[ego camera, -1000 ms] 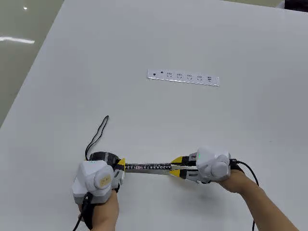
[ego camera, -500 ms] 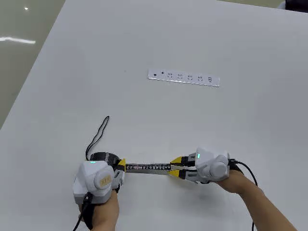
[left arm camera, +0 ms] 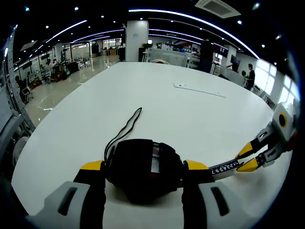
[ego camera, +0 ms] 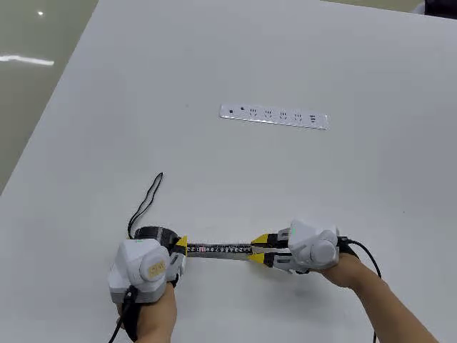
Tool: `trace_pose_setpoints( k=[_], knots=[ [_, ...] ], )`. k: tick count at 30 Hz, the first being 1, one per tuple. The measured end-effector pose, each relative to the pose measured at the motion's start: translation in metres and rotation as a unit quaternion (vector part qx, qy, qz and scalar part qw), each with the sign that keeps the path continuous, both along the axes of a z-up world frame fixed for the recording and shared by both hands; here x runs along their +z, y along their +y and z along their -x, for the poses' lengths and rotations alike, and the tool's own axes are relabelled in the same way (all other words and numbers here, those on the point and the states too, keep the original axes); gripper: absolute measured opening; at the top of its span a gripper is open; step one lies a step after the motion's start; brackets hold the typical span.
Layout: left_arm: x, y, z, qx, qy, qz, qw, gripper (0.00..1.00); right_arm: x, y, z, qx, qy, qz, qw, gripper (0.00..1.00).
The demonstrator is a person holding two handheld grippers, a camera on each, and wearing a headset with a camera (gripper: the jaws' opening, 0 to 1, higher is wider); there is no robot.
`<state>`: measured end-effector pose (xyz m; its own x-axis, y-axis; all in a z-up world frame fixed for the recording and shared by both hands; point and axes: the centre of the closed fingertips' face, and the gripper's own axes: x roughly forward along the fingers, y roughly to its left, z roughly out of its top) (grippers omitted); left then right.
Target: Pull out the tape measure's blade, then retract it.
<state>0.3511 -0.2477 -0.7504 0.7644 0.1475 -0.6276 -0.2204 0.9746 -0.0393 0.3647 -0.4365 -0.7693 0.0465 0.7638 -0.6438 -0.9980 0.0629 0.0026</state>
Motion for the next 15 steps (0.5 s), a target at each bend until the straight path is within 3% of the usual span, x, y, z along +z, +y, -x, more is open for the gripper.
trace_pose_setpoints(
  k=[15],
  knots=[
    [0.0001,0.0000,0.0000,0.000,0.000,0.000,1.0000,0.62,0.0006,0.0037,0.0002,-0.003,0.002,-0.003,1.0000,0.11]
  ],
)
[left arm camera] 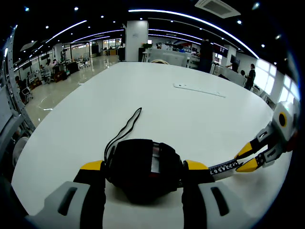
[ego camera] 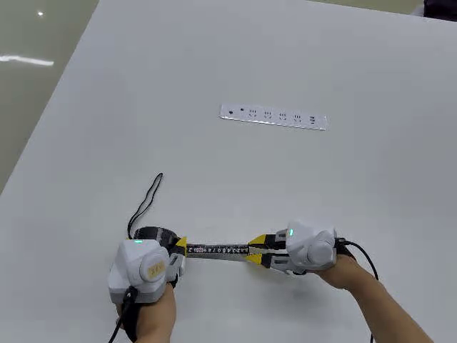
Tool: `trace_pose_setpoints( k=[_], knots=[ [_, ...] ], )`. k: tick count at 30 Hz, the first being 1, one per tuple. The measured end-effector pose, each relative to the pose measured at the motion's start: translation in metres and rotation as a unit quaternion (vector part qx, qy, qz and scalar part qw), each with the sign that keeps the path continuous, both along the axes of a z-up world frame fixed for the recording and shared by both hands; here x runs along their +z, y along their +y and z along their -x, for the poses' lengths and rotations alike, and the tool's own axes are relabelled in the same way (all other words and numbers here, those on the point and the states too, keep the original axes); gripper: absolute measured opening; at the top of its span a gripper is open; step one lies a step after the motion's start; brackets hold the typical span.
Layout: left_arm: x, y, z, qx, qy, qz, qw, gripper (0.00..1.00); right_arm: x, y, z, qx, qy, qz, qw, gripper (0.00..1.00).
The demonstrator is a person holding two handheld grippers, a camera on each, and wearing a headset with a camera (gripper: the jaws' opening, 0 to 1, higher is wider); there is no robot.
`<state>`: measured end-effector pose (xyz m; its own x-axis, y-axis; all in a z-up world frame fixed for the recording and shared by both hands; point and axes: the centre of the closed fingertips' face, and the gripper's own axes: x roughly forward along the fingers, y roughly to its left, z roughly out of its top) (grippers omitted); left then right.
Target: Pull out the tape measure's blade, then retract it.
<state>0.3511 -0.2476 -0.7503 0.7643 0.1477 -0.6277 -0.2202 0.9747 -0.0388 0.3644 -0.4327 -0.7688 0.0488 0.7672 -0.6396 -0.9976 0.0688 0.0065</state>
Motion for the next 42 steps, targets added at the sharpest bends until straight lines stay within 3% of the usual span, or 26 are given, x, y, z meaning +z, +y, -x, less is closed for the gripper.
trace_pose_setpoints(
  k=[24,42],
  knots=[
    [0.000,0.000,0.000,-0.002,-0.001,-0.006,1.0000,0.62,-0.002,0.006,0.002,-0.003,0.002,-0.002,1.0000,0.11],
    [-0.001,0.001,0.000,-0.004,0.000,0.004,1.0000,0.62,-0.003,0.012,0.002,-0.009,0.004,-0.009,0.9999,0.11]
  ],
)
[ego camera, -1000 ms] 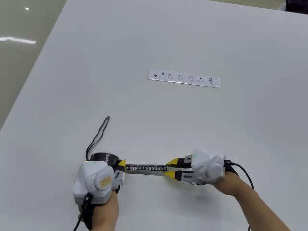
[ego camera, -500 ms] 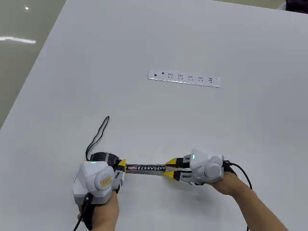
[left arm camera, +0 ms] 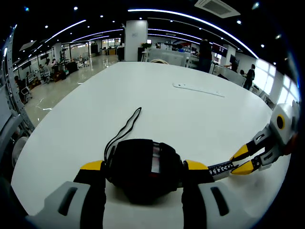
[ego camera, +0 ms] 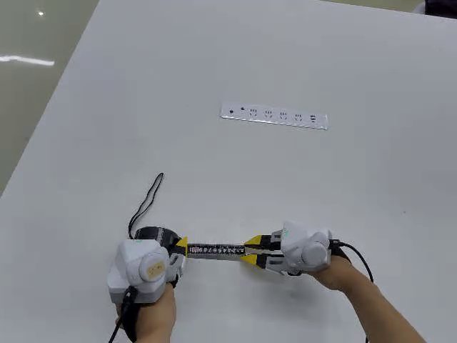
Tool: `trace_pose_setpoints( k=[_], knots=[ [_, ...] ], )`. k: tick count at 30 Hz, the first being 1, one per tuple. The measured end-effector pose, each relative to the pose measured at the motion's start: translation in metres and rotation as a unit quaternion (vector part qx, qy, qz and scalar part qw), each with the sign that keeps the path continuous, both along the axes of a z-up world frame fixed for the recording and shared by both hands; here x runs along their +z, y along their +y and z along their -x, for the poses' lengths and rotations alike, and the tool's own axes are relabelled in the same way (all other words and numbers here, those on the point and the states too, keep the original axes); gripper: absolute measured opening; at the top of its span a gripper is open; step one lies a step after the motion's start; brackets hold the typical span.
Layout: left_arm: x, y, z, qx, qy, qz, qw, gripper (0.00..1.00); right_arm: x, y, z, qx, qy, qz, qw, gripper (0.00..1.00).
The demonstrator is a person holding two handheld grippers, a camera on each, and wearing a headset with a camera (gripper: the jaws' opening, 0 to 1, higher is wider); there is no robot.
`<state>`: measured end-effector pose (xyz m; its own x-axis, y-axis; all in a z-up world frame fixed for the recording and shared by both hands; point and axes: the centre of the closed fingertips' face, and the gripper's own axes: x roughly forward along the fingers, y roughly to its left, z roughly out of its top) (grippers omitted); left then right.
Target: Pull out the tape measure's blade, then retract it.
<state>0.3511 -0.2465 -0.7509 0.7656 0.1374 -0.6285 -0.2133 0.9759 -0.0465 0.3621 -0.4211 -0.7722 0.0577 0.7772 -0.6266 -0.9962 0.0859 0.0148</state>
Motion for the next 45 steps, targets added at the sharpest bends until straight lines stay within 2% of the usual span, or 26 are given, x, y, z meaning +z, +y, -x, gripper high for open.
trace_pose_setpoints(
  k=[8,45],
  knots=[
    [0.001,-0.001,0.000,-0.001,-0.001,0.003,1.0000,0.61,-0.003,0.007,0.001,0.004,0.002,-0.003,1.0000,0.11],
    [0.000,0.000,0.001,0.000,-0.001,0.017,0.9999,0.61,0.000,0.023,0.004,0.006,0.001,-0.012,0.9999,0.11]
  ],
)
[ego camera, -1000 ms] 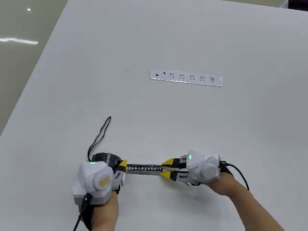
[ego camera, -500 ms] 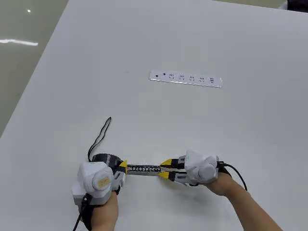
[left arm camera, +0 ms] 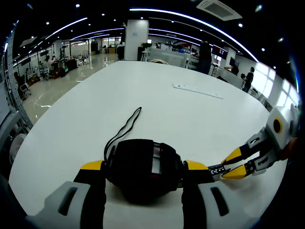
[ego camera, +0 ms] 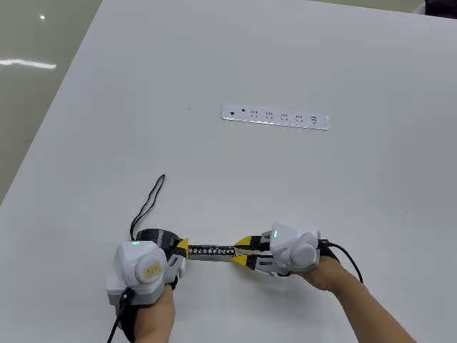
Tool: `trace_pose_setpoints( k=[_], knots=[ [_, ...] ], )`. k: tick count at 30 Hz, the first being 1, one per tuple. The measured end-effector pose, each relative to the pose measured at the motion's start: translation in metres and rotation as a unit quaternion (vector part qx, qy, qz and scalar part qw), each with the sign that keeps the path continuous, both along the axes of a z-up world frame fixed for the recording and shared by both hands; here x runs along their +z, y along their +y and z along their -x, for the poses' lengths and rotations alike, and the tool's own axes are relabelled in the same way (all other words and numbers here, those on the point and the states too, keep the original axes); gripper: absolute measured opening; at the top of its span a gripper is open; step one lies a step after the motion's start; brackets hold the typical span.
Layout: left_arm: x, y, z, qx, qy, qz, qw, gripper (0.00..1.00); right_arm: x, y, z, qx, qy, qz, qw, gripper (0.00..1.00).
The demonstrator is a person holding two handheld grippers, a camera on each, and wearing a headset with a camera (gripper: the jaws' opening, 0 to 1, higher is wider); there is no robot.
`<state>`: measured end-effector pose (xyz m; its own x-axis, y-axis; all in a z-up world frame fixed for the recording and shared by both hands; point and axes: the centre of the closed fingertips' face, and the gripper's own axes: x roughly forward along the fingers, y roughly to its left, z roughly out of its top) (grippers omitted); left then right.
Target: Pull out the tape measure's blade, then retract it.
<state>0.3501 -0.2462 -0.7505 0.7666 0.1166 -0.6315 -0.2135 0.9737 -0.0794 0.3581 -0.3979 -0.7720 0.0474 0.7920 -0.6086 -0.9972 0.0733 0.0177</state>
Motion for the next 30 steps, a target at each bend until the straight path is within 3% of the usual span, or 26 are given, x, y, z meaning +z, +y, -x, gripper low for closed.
trace_pose_setpoints(
  k=[30],
  knots=[
    [0.001,0.001,0.000,0.002,-0.005,0.010,0.9999,0.61,0.000,0.015,0.001,0.003,0.003,-0.006,1.0000,0.11]
  ],
)
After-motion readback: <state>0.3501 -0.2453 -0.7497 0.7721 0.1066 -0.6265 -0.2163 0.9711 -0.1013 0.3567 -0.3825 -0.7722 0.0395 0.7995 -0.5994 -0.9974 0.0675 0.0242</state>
